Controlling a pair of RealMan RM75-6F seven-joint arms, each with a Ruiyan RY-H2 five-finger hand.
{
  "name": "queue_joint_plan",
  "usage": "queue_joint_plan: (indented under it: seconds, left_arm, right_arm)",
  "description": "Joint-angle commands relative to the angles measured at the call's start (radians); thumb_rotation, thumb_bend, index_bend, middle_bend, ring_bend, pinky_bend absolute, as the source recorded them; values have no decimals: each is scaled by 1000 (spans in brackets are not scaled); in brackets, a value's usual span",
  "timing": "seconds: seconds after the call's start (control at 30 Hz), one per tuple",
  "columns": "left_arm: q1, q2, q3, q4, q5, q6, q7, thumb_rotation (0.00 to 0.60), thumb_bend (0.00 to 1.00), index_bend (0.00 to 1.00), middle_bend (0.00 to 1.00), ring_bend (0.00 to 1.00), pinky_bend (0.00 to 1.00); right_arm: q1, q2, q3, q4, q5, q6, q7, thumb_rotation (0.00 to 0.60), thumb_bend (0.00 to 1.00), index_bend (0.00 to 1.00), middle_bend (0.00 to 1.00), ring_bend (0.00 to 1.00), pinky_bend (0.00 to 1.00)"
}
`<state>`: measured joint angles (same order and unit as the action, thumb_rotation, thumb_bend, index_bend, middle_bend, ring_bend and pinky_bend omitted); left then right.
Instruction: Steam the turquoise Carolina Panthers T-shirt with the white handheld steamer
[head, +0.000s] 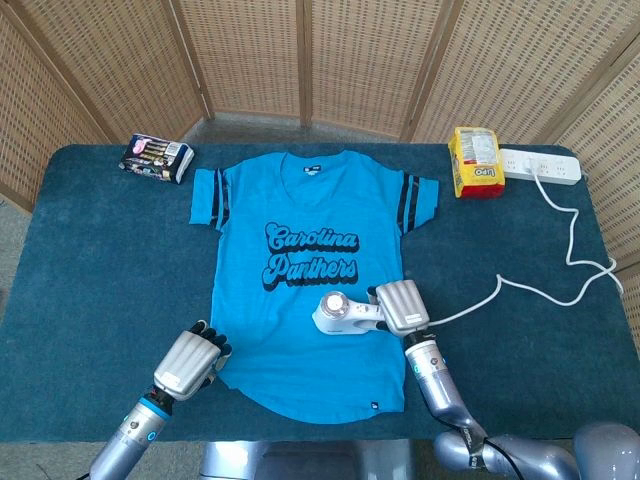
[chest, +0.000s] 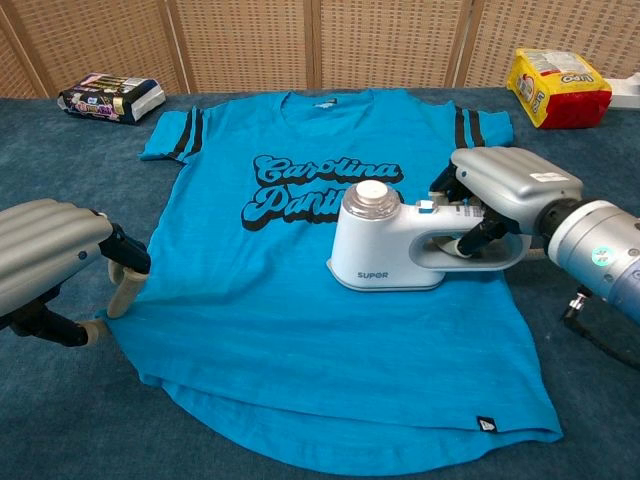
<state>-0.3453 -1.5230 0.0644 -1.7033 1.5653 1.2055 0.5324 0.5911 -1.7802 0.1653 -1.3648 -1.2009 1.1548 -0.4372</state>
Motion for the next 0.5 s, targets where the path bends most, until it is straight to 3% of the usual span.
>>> queue_joint_plan:
  seconds: [0.03,0.5]
  left_arm:
    - [0,0,0,1,2,2,-3,550,373,692,559,472,336]
    - [4,2,2,-4,8,11,-1,549,373,691,559,472,336]
  right_arm:
    - [3,-13,-1,2,-7,3,-8,600,378,766,776,830,749]
    - [-9,5,2,12,-46,44,-27,600,377,767,775,828,739]
